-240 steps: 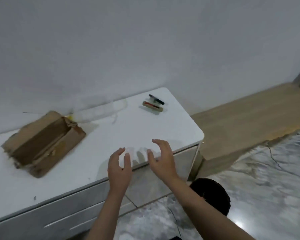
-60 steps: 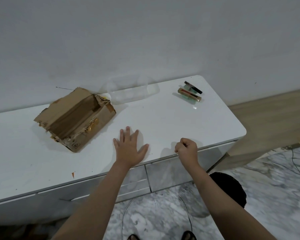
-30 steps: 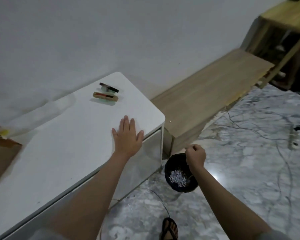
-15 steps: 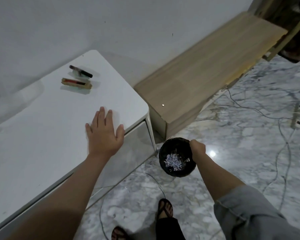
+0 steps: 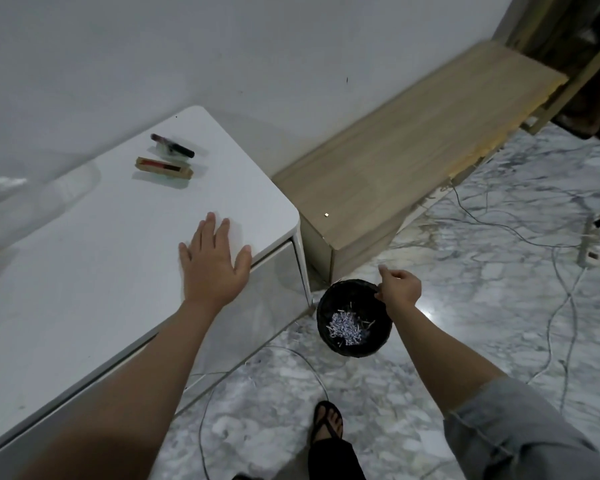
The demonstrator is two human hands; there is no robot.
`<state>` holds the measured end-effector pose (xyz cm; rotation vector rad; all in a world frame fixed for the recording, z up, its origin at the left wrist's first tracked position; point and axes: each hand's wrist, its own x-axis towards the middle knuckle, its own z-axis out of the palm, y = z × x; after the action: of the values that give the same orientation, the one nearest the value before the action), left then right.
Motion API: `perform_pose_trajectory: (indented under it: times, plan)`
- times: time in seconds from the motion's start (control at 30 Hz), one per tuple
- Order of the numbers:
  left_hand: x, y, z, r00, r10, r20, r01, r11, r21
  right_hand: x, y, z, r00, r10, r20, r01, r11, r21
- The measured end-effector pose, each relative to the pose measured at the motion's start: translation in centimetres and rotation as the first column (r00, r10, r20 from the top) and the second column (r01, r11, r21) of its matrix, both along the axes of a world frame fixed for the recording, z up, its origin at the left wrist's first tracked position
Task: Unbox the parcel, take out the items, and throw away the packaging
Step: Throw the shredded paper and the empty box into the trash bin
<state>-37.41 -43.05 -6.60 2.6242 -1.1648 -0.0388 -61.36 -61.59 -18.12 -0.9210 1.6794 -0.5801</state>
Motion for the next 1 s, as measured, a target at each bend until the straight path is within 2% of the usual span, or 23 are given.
perform_pose_trajectory:
  times: [0.1, 0.2, 0.3, 0.47, 0.57, 0.63, 0.7, 0.77, 0.83, 0.93, 1.0]
  plan:
    - [0.5, 0.5, 0.6, 0.979, 0.004, -0.204, -0.026, 0.994, -0.106, 1.5, 1.0, 3.3, 0.995, 0.017, -0.100, -0.031, 0.989, -0.145]
    - [0.1, 2.9, 1.7, 0.927, -0.006, -0.375, -0.133, 0.929, -0.344, 4.4, 3.0, 7.1, 0.995, 0.095, -0.030, -0.099, 0.948, -0.302]
    - [-0.8, 7.4, 2.0, 0.923, 0.043, -0.382, -0.232, 0.854, -0.465, 8.6, 6.6, 11.1, 0.972, 0.232, 0.019, -0.184, 0.817, -0.546]
    - [2.8, 16.8, 2.7, 0.928, 0.246, -0.278, -0.362, 0.768, -0.529, 18.1, 14.6, 16.0, 0.863, 0.502, 0.052, -0.296, 0.587, -0.754]
    - [6.3, 23.2, 4.1, 0.874, 0.434, -0.217, -0.473, 0.666, -0.576, 24.3, 20.7, 18.2, 0.747, 0.664, 0.035, -0.399, 0.490, -0.775]
    - [8.8, 27.3, 5.0, 0.794, 0.584, -0.169, -0.551, 0.571, -0.608, 28.1, 25.0, 18.9, 0.646, 0.762, 0.035, -0.480, 0.442, -0.758]
    - [11.0, 31.0, 6.0, 0.684, 0.700, -0.203, -0.643, 0.448, -0.621, 31.5, 29.1, 19.4, 0.554, 0.832, 0.035, -0.542, 0.392, -0.743]
    - [13.1, 34.4, 6.7, 0.607, 0.745, -0.276, -0.713, 0.356, -0.605, 34.7, 32.8, 19.7, 0.485, 0.873, 0.048, -0.575, 0.360, -0.735]
    - [15.5, 37.6, 6.3, 0.602, 0.722, -0.340, -0.747, 0.359, -0.560, 37.7, 35.8, 20.0, 0.438, 0.897, 0.055, -0.595, 0.335, -0.730]
    - [18.8, 41.4, 5.3, 0.705, 0.569, -0.424, -0.698, 0.448, -0.559, 41.4, 38.9, 20.3, 0.376, 0.927, 0.013, -0.633, 0.267, -0.726]
    - [20.4, 42.9, 4.7, 0.722, 0.520, -0.458, -0.689, 0.470, -0.552, 43.4, 40.1, 20.5, 0.344, 0.938, -0.032, -0.676, 0.223, -0.702]
